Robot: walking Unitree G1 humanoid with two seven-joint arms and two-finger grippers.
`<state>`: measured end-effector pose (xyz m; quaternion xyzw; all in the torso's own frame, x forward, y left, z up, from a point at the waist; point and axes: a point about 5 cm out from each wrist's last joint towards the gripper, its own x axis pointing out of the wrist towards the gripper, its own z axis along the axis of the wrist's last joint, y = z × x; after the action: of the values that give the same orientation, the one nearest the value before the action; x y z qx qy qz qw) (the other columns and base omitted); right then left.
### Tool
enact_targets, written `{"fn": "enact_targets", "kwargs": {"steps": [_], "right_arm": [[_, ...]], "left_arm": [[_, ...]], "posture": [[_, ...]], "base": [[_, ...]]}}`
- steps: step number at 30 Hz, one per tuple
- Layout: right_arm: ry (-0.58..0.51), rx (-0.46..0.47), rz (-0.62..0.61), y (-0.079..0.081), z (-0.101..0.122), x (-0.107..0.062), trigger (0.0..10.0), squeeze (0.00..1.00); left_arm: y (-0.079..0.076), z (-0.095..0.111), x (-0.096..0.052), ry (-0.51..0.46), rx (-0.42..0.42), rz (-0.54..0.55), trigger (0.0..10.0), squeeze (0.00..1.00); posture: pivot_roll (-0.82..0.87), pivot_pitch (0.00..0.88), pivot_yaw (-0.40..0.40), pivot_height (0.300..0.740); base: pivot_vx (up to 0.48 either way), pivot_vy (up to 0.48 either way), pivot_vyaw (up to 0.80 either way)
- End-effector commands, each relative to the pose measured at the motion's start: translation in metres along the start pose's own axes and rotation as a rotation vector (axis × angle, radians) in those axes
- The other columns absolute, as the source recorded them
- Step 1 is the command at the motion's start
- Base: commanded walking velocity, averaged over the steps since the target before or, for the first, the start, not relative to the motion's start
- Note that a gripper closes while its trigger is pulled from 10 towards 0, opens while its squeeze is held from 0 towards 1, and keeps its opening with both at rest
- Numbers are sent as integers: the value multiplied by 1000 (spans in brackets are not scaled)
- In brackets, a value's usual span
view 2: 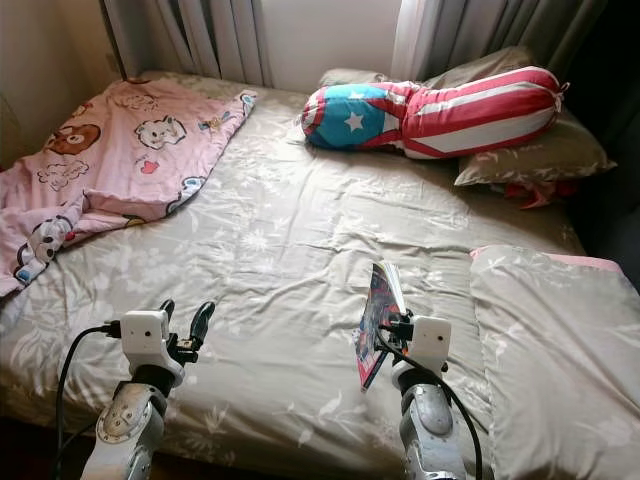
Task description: Clean up the room
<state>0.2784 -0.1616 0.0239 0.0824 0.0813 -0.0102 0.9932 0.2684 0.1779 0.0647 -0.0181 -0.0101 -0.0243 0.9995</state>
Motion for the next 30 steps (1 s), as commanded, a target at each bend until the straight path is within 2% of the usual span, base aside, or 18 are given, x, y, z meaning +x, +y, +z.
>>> {"fn": "enact_targets", "kwargs": {"steps": [1, 16, 19, 30], "right_arm": [[-61, 3, -6, -1, 9, 0, 10000, 0], [-33, -9, -5, 0, 7, 1, 10000, 0], [-69, 12, -9, -1, 9, 0, 10000, 0], [-68, 7, -9, -1, 9, -1, 10000, 0]], "left_arm": [[-3, 2, 0, -4, -4, -14, 10000, 0], [-4, 2, -1, 3, -4, -19, 10000, 0], [-4, 2, -1, 4, -2, -18, 10000, 0], [-7, 2, -2, 3, -7, -21, 10000, 0]], "posture": [[13, 86, -104, 669], [17, 92, -103, 660], [19, 93, -103, 655], [19, 97, -104, 655]], "base": [[0, 0, 0], [0, 0, 0], [0, 0, 0], [0, 0, 0]]}}
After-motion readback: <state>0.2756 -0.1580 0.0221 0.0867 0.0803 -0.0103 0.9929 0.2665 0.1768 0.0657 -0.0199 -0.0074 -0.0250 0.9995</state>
